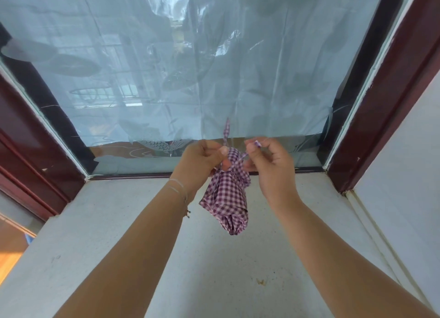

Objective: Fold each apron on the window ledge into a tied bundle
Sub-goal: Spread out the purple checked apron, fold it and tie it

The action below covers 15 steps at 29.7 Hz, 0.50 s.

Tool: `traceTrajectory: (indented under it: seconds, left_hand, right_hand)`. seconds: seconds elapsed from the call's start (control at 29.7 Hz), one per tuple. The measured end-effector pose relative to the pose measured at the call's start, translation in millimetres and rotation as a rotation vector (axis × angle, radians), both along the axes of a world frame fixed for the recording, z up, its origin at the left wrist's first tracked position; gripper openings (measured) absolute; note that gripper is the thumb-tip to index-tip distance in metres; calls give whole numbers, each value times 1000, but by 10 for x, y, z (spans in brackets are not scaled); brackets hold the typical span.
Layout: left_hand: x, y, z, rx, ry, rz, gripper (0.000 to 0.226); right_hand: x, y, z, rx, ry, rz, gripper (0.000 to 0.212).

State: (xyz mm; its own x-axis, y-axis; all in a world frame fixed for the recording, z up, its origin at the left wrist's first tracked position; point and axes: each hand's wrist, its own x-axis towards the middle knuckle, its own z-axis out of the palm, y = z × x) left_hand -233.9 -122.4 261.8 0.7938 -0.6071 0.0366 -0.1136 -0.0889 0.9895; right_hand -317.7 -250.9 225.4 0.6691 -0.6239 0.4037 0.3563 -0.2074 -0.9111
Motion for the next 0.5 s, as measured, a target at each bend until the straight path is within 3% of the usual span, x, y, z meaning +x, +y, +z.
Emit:
traceTrajectory:
  seconds: [0.07, 0.27, 0.44, 0.5]
  left_hand:
    - [4, -1, 7, 129, -64, -76, 11]
    - [-31, -50, 115, 330, -210, -278, 13]
    - [-67, -47, 168, 411, -237, -308, 5]
    - [-97, -63, 173, 449, -279, -280, 14]
  right_hand:
    - [-1, -23, -59, -281, -35, -44, 4]
    - [-25, -58, -36, -568, 73, -61, 15]
    - [-76, -125, 139, -1010, 30, -136, 21]
    - [-75, -123, 175, -1113, -8, -136, 23]
